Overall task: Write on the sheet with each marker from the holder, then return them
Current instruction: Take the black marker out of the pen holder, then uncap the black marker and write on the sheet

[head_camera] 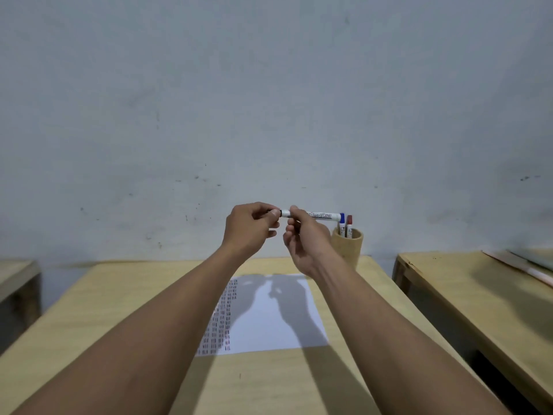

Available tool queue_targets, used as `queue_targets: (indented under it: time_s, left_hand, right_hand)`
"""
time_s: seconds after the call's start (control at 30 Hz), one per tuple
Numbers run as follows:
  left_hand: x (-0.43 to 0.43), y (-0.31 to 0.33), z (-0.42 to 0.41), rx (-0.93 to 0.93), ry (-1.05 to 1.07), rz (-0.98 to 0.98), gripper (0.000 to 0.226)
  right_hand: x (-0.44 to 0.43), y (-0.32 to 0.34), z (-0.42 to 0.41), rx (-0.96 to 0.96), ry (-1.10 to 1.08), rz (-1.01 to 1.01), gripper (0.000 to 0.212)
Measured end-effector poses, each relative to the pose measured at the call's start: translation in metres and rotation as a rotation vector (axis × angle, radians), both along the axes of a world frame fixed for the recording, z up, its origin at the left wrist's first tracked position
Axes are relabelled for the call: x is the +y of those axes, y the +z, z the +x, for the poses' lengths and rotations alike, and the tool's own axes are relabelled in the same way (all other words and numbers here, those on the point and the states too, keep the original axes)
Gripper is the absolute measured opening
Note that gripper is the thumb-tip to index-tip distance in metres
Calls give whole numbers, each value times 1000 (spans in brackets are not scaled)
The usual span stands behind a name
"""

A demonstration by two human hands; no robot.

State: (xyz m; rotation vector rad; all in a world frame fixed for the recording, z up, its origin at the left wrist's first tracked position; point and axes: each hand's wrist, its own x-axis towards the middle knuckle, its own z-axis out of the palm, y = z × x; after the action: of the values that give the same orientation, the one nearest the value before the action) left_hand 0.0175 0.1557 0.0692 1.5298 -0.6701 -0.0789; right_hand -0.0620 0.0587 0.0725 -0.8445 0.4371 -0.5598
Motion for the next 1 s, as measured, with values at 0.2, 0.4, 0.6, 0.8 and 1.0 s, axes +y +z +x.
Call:
queue_targets:
  time_s: [0.2,0.4,0.6,0.8,1.0]
  left_hand:
    - [32,-15,13,39,41,48,19]
    - [71,-35,38,41,175,164,9]
    - [110,-75,65,-61,380,443,8]
    - [127,-116,84,-156,483,720,20]
    - [125,-131,98,-190,500,920,20]
  right_hand:
    - [23,-19,12,-38,52,-17,11]
    - [38,-40,26,30,38,-95,10]
    - [53,-62,39,137,81,-215,12]
    - [55,-79,50,233,99,-298,12]
    - [51,-91,58,260,110,-404,9]
